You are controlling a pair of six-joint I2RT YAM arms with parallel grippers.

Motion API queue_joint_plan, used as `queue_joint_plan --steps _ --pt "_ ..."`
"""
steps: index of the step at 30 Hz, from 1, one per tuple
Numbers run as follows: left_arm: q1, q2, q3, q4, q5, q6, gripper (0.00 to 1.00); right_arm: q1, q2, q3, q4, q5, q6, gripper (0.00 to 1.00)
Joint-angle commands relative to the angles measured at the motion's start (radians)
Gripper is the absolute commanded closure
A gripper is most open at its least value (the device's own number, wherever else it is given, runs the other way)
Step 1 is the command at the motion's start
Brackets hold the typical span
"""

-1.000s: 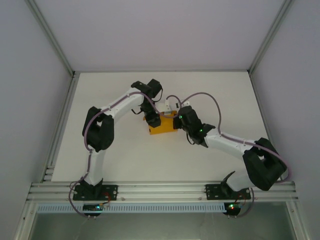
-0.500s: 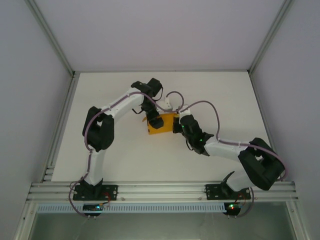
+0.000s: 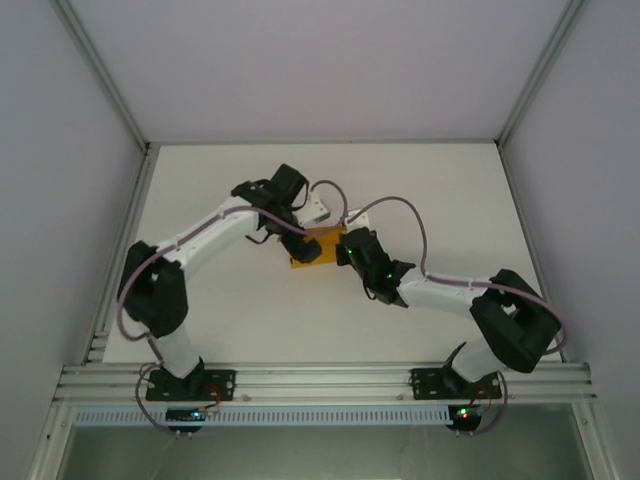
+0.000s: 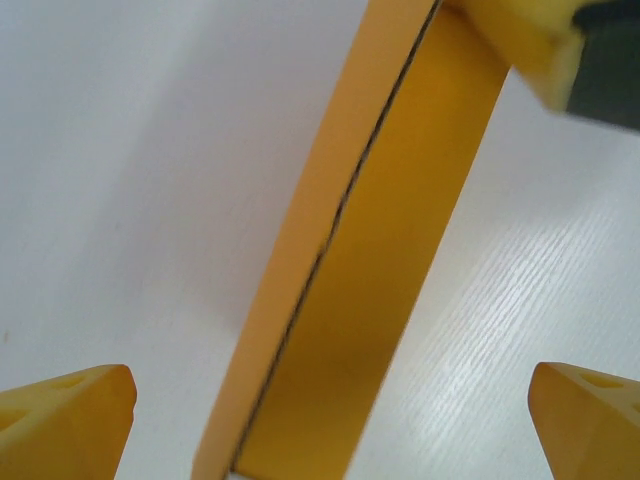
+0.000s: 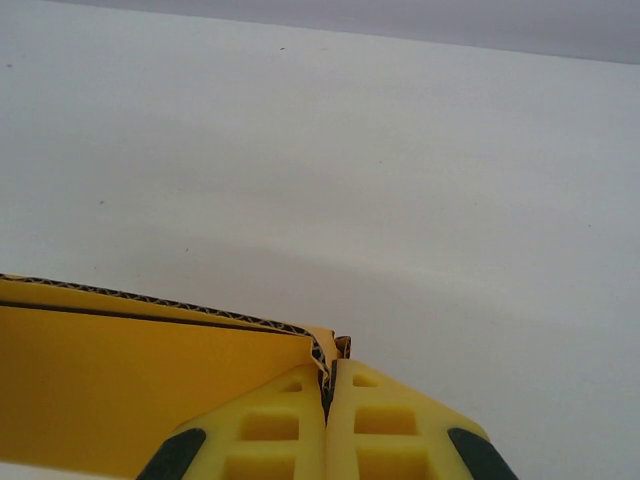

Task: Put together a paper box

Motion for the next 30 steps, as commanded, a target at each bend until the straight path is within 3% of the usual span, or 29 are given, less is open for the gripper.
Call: queue_joint_plan --steps 1,3,11,14,22,27,30 --pt "0.031 -0.109 -0.104 0.071 -0.091 -0.19 0.02 0.018 0.048 -0.015 -0.242 -0.035 0.049 1.0" --pt "0.056 -0.143 -0.145 0.065 -0.088 -0.254 0.19 0.019 0.047 -0.011 -0.262 -0.068 0.052 1.0" --pt "0.099 -0.094 -0.117 0.075 -0.048 -0.305 0.6 0.018 0.044 0.01 -0.276 -0.121 0.035 1.0" --pt "0.098 -0.083 -0.096 0.07 -0.032 -0.305 0.69 0.019 0.05 0.016 -0.281 -0.122 0.037 1.0" --pt "0.098 -0.119 -0.104 0.037 -0.048 -0.337 0.73 0.019 0.066 0.031 -0.293 -0.12 0.041 1.0" --pt "0.099 -0.098 -0.103 0.029 -0.059 -0.37 0.97 0.019 0.069 0.039 -0.301 -0.124 0.04 1.0" --pt "0.097 -0.071 -0.083 -0.001 -0.075 -0.442 1.0 0.021 0.067 0.042 -0.296 -0.107 0.041 1.0"
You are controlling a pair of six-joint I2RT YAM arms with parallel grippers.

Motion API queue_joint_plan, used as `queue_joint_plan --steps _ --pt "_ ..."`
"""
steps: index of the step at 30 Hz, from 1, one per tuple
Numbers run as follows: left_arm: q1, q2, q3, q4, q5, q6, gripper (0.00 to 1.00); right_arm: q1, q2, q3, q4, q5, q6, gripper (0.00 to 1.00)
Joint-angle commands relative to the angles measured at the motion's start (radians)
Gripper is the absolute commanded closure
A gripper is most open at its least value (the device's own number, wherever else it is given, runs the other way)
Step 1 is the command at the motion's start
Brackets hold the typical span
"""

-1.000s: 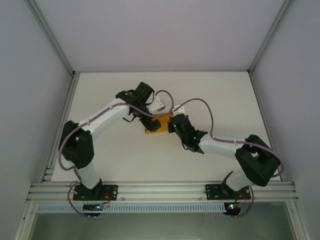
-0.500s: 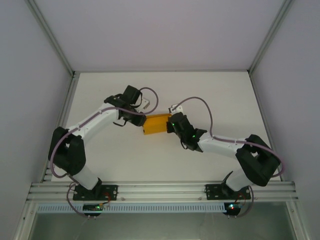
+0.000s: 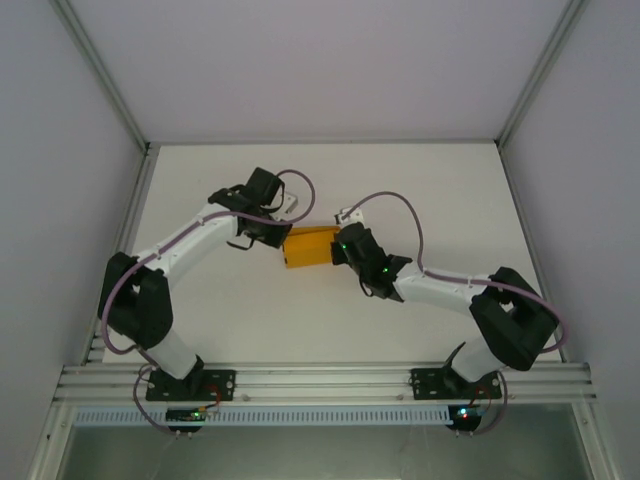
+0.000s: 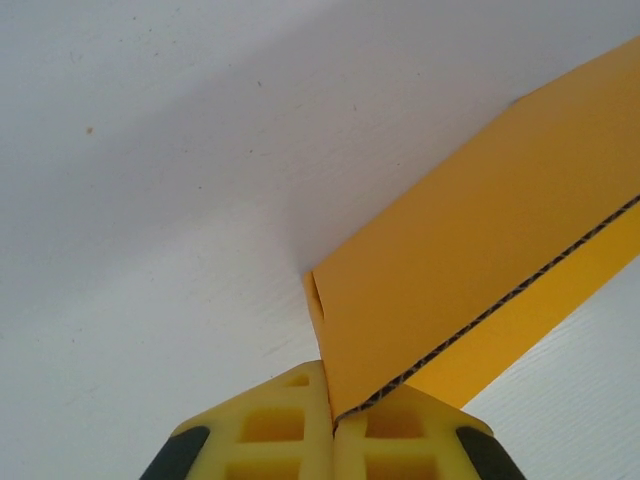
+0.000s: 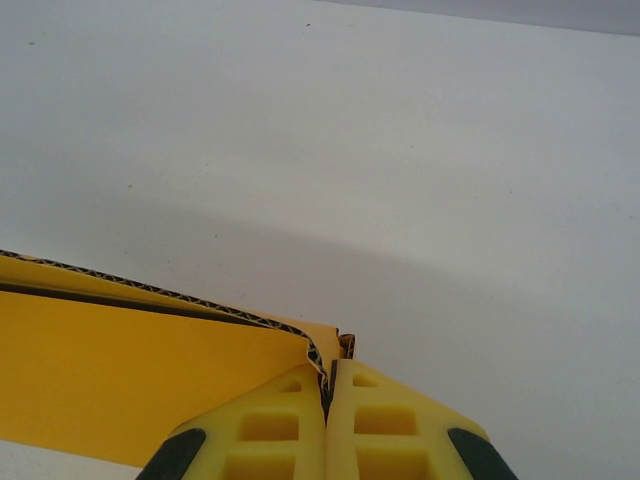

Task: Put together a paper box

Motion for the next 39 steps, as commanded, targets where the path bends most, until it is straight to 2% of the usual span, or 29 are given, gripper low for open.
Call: queue_joint_plan --steps 1,5,11,14,16,18,23,26,30,36,39 --pt "-0.002 0.013 0.036 -0.048 -0.011 -0.103 1.0 0.015 0.048 -0.025 -0.197 -0.05 0.02 1.0" --pt "-0.017 0.0 -0.006 -0.016 -0.009 -0.332 1.0 0.027 0.044 -0.016 -0.228 -0.008 0.065 1.0" --pt "-0.07 -0.112 -0.227 0.161 -0.114 -0.521 1.0 0.044 0.036 -0.033 -0.228 0.035 0.092 1.0" --pt "-0.084 -0.154 -0.33 0.299 -0.122 -0.512 1.0 0.051 0.028 -0.04 -0.219 0.043 0.083 1.0" --pt "-0.08 -0.154 -0.359 0.332 -0.11 -0.541 1.0 0.054 0.028 -0.041 -0.223 0.041 0.082 1.0" --pt "-0.074 -0.148 -0.351 0.309 -0.111 -0.568 1.0 0.056 0.028 -0.036 -0.231 0.059 0.082 1.0" --pt "-0.041 -0.108 -0.312 0.235 -0.013 -0.63 1.0 0.06 0.025 -0.028 -0.246 0.051 0.086 1.0" --pt "-0.058 -0.079 -0.314 0.23 -0.073 -0.61 1.0 0.062 0.025 -0.035 -0.24 0.061 0.087 1.0" --pt "-0.039 -0.033 -0.332 0.242 -0.008 -0.649 1.0 0.064 0.028 -0.025 -0.264 0.049 0.081 1.0" --pt "-0.048 -0.022 -0.344 0.191 -0.065 -0.591 1.0 0.061 0.031 -0.028 -0.254 0.064 0.056 1.0" --pt "-0.069 -0.046 -0.414 0.216 -0.101 -0.555 1.0 0.061 0.033 -0.048 -0.218 0.068 0.032 1.0"
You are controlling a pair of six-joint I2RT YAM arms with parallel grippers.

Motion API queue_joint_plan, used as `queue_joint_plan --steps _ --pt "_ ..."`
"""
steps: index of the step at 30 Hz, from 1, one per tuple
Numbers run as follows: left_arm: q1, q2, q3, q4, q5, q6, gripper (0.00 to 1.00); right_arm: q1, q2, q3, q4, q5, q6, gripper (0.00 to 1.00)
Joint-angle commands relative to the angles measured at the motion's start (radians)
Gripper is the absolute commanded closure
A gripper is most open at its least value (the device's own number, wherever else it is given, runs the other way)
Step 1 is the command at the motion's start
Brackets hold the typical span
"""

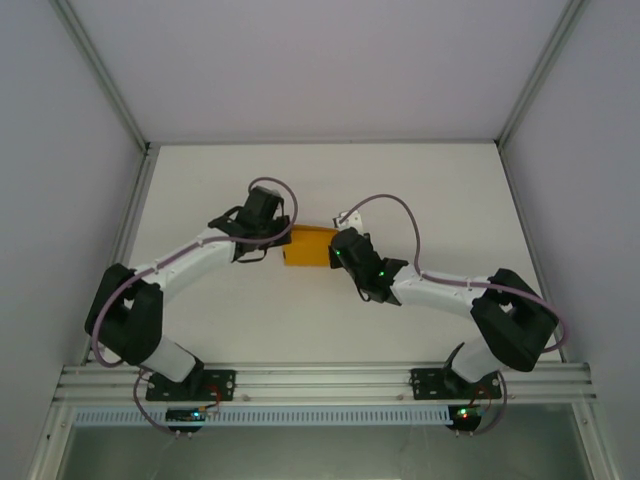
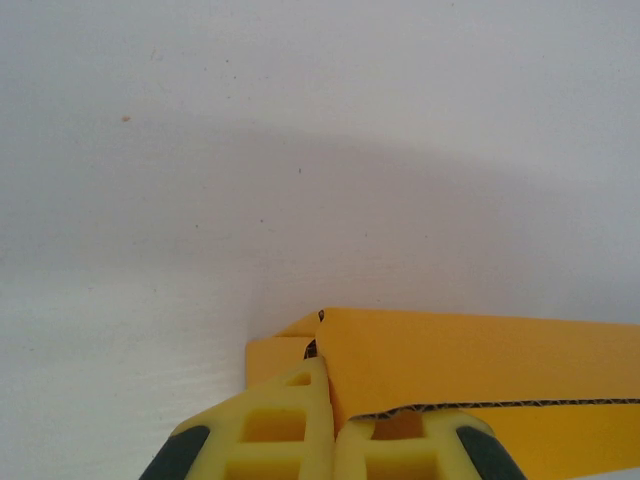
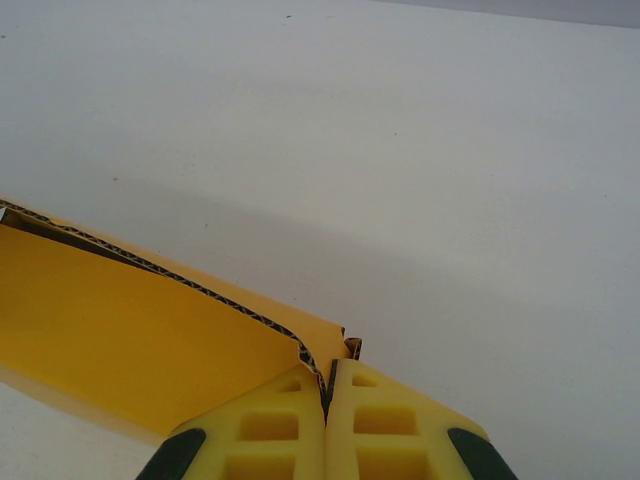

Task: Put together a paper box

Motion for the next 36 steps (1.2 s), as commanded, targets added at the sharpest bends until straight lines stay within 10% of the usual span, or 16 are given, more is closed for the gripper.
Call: queue_joint_plan --steps 1,11,17,23,36 --pt "-0.03 0.045 -0.151 -0.197 0.016 0.016 1.0 0.01 0.037 -0.06 -0.156 -0.026 -0.022 1.0" --pt "-0.098 -0.013 -0.354 -0.016 -0.045 0.028 1.0 0.013 -0.011 -0.092 -0.125 -0.09 -0.038 0.94" --pt "-0.123 -0.038 -0.37 -0.005 -0.091 0.046 1.0 -0.012 -0.112 -0.046 -0.148 -0.187 -0.062 0.65" --pt "-0.127 -0.039 -0.363 0.011 -0.099 0.066 1.0 -0.075 -0.169 0.009 -0.147 -0.262 -0.06 0.17" --pt "-0.147 -0.055 -0.289 -0.046 -0.119 0.114 0.98 -0.214 -0.101 0.122 -0.199 -0.441 0.019 0.13"
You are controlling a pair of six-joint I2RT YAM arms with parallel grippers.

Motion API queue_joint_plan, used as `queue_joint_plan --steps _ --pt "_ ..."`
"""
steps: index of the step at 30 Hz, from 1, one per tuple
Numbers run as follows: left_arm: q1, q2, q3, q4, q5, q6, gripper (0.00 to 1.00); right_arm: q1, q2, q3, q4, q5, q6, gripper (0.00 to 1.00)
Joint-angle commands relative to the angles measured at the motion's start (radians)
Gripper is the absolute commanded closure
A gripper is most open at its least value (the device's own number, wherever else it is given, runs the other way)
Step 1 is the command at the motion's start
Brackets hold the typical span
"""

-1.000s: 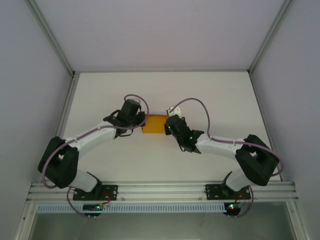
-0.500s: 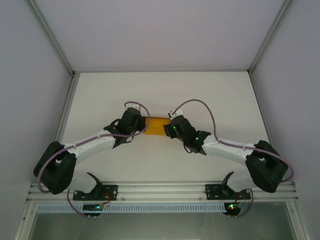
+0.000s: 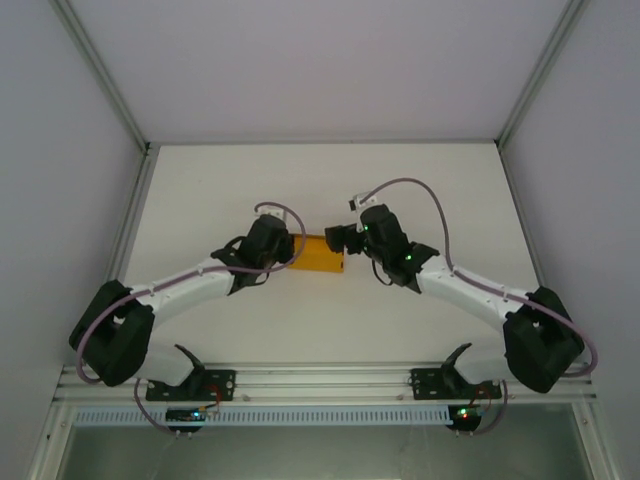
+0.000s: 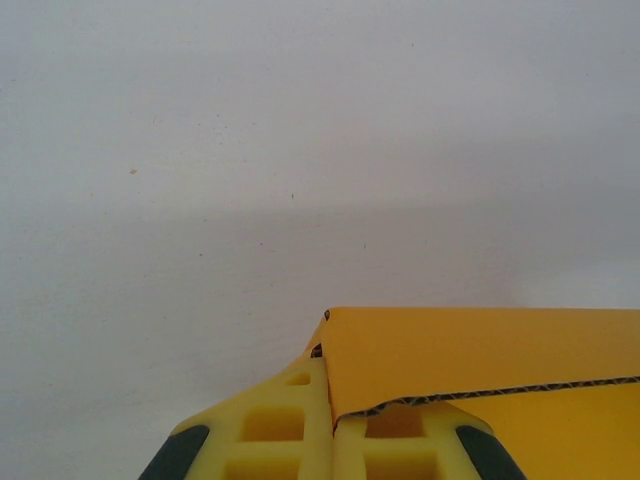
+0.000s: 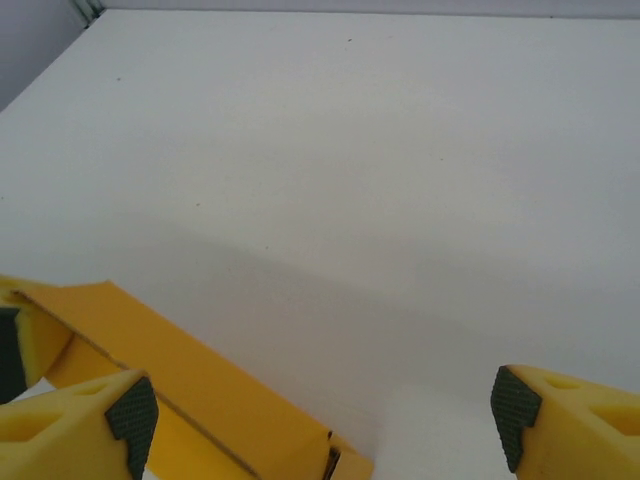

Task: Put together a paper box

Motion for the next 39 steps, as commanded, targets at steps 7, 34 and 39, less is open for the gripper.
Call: queue_joint_plan --steps 7,34,39 --pt "-0.02 0.046 0.005 -0.343 0.102 0.07 0.95 -0.046 0.125 0.034 -0.128 -0.132 0.092 0.19" --pt "0.153 -0.07 0.234 -0.466 0.384 0.031 0.23 -0.041 0.161 -0.137 -0.076 -0.105 0.275 0.34" --pt "0.232 0.005 0.261 -0.367 0.494 0.005 0.25 -0.043 0.163 -0.146 -0.071 -0.11 0.288 0.34"
